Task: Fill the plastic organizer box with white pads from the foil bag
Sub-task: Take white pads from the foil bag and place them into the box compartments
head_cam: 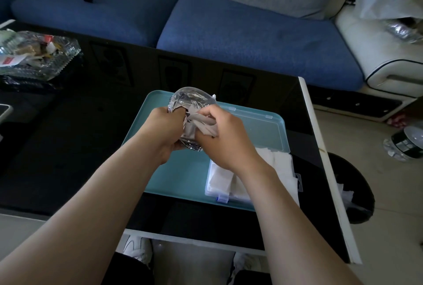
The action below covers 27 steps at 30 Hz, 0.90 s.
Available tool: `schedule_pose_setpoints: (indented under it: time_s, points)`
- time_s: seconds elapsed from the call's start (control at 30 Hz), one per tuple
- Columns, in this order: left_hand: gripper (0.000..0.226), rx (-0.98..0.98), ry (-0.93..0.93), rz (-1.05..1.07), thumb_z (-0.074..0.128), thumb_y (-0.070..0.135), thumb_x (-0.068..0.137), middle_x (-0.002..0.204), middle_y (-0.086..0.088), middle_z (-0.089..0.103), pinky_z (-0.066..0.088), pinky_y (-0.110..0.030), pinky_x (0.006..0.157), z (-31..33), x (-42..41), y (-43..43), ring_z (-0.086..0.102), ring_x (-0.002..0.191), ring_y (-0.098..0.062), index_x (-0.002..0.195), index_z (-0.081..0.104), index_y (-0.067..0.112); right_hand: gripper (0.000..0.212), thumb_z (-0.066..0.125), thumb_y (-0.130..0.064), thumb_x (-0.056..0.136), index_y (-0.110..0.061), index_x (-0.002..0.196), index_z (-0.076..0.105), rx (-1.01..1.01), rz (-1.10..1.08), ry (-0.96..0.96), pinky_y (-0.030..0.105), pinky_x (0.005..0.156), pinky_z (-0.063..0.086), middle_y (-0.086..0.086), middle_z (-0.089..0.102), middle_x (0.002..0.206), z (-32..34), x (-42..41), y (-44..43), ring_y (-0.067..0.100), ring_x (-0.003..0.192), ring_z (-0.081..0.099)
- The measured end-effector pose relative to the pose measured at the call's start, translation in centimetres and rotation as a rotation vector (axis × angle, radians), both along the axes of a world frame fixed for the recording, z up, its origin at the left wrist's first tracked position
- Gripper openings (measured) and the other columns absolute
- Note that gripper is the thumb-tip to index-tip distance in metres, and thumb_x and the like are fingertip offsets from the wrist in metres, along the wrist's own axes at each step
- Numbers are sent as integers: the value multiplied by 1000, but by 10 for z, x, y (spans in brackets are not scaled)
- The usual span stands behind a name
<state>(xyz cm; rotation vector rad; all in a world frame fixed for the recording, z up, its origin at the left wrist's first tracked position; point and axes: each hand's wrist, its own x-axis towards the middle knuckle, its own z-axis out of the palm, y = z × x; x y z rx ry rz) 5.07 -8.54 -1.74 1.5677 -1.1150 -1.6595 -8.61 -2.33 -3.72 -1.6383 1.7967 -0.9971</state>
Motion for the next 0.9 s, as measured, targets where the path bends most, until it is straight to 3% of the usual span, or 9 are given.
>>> schedule_pose_setpoints:
  time_s: [0.13, 0.27, 0.4, 0.47, 0.63, 0.8, 0.9]
  points:
    - [23, -33, -36, 3, 51, 18, 106, 107, -17, 77, 66, -52, 78, -1, -1, 1, 76, 94, -35, 114, 70, 9, 35, 88, -39, 84, -25, 112, 73, -35, -38, -11, 5, 66, 45, -10, 74, 101, -5, 2, -3, -5, 87, 66]
    - [25, -12, -10, 12, 50, 15, 105, 111, -20, 75, 66, -50, 74, -2, -2, 0, 77, 94, -36, 121, 65, 3, 31, 92, -44, 79, -26, 98, 76, -53, -85, 0, 8, 58, 42, -10, 74, 86, -4, 1, -5, -3, 76, 65]
    - [24, -21, 24, 13, 44, 7, 106, 101, -20, 77, 65, -41, 63, -1, -3, 1, 77, 85, -34, 108, 68, 3, 18, 92, -32, 79, -26, 84, 76, -59, -132, 40, 10, 51, 37, -13, 69, 73, 0, -2, -4, -5, 66, 59]
    - [29, -28, 37, 16, 42, 4, 104, 102, -22, 78, 66, -46, 68, -1, -3, 1, 78, 90, -37, 110, 70, 0, 17, 91, -28, 80, -27, 82, 74, -53, -124, 66, 12, 51, 36, -15, 65, 69, -1, -3, -4, -2, 63, 57]
    - [32, -34, 74, 24, 40, 3, 102, 106, -20, 78, 66, -53, 77, 0, -3, 2, 79, 93, -35, 116, 69, 1, 10, 81, -30, 87, -25, 87, 72, -51, -152, 92, 36, 60, 52, -9, 69, 75, -6, -6, -4, 12, 71, 63]
    - [31, -35, 95, 25, 38, 5, 106, 102, -21, 78, 64, -41, 64, 2, -3, 2, 78, 82, -31, 113, 67, -2, 10, 83, -30, 86, -28, 86, 74, -78, -127, 57, 19, 53, 43, -14, 69, 74, -4, -5, -4, 3, 68, 62]
    - [30, -25, 89, 32, 39, 7, 106, 106, -25, 75, 63, -38, 59, 0, -3, 1, 77, 83, -33, 120, 63, -6, 9, 85, -29, 85, -28, 85, 76, -114, -94, 79, 18, 52, 43, -15, 69, 71, -2, -3, -3, 3, 68, 63]
